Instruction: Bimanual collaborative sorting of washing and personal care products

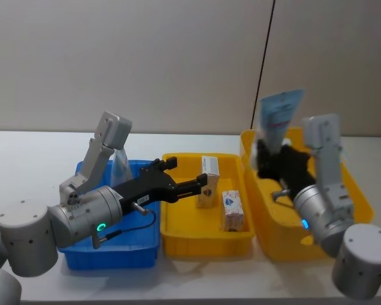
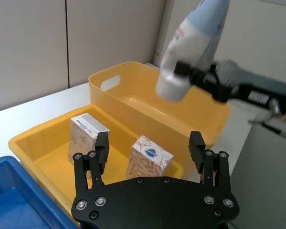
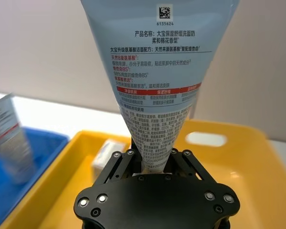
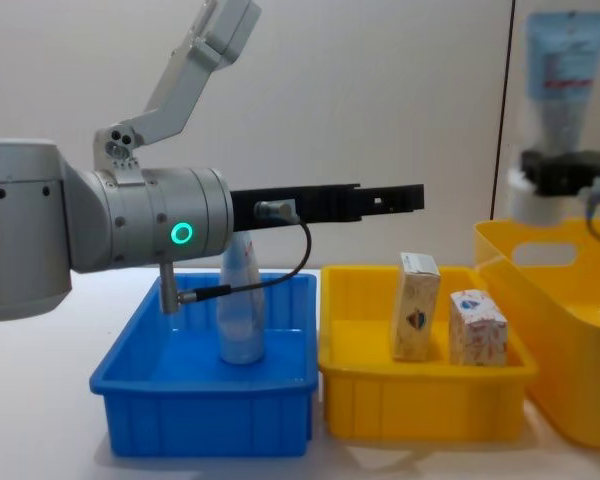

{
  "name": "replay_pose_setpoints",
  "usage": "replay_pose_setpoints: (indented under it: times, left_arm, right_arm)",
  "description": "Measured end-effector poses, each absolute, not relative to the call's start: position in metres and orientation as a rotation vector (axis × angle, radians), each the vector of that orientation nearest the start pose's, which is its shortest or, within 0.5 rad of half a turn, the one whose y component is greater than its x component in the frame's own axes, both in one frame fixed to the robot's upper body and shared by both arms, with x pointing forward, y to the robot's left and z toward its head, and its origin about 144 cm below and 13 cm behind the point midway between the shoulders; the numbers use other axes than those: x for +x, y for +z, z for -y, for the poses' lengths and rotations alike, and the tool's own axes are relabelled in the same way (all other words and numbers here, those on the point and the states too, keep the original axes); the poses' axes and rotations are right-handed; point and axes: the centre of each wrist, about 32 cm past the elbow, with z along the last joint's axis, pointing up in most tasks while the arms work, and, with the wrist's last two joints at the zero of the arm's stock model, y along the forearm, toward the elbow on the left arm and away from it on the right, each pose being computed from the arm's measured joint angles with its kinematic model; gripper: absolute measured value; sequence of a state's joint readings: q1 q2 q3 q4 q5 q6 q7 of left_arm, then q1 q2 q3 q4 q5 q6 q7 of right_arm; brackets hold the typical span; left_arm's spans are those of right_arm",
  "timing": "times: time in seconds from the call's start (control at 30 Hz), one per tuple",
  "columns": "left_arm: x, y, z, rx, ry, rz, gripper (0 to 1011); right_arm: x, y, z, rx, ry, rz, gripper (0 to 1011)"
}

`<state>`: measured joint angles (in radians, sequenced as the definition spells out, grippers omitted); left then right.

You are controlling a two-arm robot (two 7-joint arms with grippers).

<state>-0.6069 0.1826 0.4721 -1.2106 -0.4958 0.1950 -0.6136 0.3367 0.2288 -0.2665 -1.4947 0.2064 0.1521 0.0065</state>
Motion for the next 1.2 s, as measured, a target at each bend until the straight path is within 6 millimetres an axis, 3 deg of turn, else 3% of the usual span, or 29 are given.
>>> replay_pose_setpoints:
  times: [0.6, 1.2]
  left_arm:
    - [0.599, 1.242, -0.165, -0.029, 0.577, -0.109, 1002]
    - [0.599, 1.242, -0.165, -0.028, 0.577, -0.109, 1001]
  right_arm:
    - [0.535, 1.255, 0.262, -0.031, -1.572, 0.064, 195]
    - [0.533, 1.245, 0.267, -0.189, -1.567, -0.127, 195]
